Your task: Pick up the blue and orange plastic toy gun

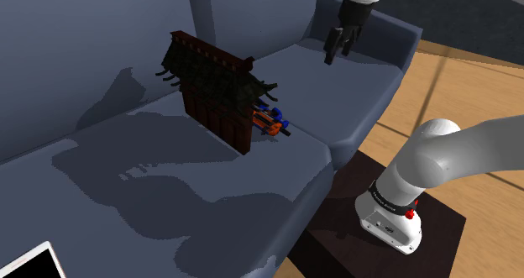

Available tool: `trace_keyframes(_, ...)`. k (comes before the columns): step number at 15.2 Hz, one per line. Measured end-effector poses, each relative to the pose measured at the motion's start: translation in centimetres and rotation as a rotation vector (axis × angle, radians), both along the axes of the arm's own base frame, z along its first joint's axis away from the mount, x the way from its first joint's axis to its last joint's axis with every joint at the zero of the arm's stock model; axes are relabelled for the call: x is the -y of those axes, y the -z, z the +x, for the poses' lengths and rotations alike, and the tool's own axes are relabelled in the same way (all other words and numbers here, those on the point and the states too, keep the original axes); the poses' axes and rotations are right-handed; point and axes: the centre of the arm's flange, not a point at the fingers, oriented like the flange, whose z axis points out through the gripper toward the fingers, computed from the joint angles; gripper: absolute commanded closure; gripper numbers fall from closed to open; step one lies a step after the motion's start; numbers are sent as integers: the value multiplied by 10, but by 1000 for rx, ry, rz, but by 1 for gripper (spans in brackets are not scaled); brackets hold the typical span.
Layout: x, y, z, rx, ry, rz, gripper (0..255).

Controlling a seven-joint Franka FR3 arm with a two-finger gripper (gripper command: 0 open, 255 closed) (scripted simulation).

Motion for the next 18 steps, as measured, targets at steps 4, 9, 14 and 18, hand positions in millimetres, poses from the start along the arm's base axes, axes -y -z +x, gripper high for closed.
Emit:
trace_keyframes(4,-19,21,4,-7,-7,1,0)
trace_keyframes(9,-60,70,11,-24,-23,3,0)
trace_keyframes(14,-102,117,18,-40,-39,5,0)
trace_keyframes(18,-136,159,23,-53,-51,7,0)
